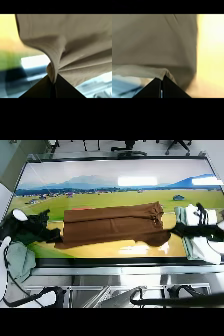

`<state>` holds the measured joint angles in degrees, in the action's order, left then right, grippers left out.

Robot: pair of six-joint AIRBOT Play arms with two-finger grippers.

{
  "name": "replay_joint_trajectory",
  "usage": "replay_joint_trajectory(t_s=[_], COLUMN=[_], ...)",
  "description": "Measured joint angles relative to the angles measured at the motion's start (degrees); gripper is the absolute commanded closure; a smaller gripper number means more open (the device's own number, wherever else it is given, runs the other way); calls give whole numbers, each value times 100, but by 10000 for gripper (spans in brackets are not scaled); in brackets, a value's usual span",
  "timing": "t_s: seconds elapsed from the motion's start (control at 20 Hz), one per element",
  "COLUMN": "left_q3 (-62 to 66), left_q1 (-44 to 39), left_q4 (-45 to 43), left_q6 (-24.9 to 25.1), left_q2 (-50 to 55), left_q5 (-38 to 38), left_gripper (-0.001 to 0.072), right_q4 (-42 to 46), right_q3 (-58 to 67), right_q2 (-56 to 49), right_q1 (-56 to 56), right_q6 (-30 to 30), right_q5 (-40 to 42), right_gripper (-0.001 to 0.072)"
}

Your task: Fold the shirts.

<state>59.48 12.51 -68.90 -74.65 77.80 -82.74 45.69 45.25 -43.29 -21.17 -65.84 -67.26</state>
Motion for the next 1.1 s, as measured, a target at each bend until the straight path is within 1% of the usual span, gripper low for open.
replay_joint_trajectory(t_s=[0.15, 0.35, 0.45, 0.65, 0.7, 0.75, 0.8, 0.85, 0.9, 0.95, 1.1], left_q3=[1067, 2153, 2551, 3220, 3379, 3521, 3696, 3877, 4061, 4260, 4798], left_q1=[-160, -238, -286, -487, -551, -603, -651, -684, -704, -708, -616], left_q4=[-11, -13, -13, -28, -28, -28, -26, -24, -22, -11, -4], left_q6=[-212, -435, -490, -514, -531, -531, -531, -531, -531, -533, -662], left_q2=[636, 1591, 2061, 2903, 3086, 3235, 3381, 3495, 3578, 3637, 3633], left_q5=[-66, -103, -103, -85, -105, -175, -291, -442, -612, -782, -1093], left_gripper=[690, 690, 690, 685, 684, 684, 623, 262, 1, -1, -1], right_q4=[-337, -507, -531, -564, -564, -562, -555, -557, -555, -553, -378], right_q3=[1115, 2343, 2640, 2870, 2892, 2911, 2933, 2964, 2999, 3027, 3062], right_q2=[-1152, -2564, -3047, -3650, -3735, -3792, -3807, -3788, -3724, -3630, -3423], right_q1=[490, 824, 883, 925, 929, 933, 927, 903, 848, 769, 474], right_q6=[402, 645, 765, 942, 975, 984, 1001, 1008, 1019, 1021, 881], right_q5=[459, 739, 822, 940, 960, 970, 973, 931, 839, 758, 588], right_gripper=[694, 694, 694, 692, 637, 451, 294, 173, 65, 44, 38])
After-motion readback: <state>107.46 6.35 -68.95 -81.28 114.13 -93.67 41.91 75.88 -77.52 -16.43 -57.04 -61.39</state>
